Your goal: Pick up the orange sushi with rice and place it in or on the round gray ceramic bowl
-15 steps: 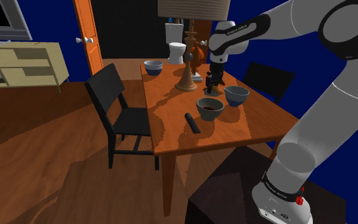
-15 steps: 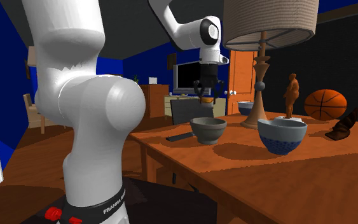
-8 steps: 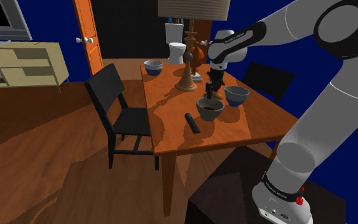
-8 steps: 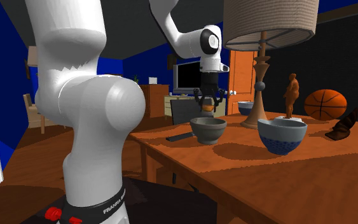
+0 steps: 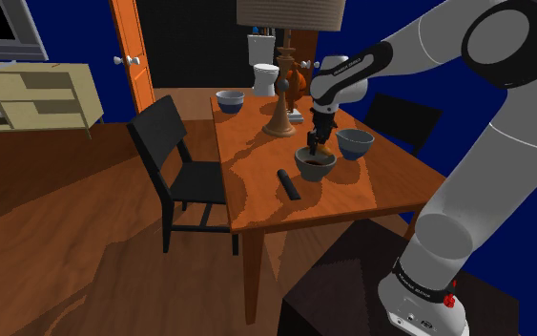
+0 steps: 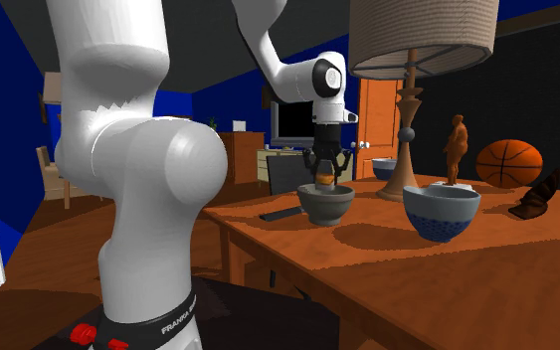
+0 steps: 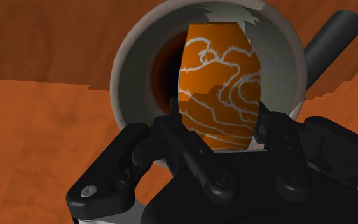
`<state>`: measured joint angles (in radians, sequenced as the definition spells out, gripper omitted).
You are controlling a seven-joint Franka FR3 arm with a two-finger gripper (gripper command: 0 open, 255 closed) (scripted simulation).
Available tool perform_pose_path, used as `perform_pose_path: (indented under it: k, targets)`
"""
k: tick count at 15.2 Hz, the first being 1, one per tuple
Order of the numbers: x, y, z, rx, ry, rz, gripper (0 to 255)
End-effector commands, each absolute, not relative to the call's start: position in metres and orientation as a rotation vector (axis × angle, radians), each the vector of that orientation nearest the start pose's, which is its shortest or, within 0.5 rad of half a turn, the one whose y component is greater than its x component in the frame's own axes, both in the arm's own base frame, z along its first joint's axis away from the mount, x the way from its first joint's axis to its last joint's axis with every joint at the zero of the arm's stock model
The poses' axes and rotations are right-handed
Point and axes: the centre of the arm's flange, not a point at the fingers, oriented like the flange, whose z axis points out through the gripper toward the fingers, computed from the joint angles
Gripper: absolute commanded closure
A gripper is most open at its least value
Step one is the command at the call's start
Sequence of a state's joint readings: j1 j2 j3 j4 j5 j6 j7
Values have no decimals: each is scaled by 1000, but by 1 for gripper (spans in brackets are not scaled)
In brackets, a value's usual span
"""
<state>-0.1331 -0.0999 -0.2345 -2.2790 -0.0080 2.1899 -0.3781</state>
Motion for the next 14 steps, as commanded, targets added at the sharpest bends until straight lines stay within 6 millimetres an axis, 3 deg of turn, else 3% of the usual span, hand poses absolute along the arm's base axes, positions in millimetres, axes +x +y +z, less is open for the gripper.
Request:
perform_pose_path:
  k: [1, 4, 5, 10, 14]
  targets:
    - [468, -182, 396, -3129, -25, -22, 255]
    - [468, -182, 396, -3129, -25, -22, 255]
    - [468, -182, 396, -3129, -25, -22, 0]
    - [468, -181, 396, -3129, -25, -22, 0]
    - [468, -182, 446, -3129, -25, -22, 0]
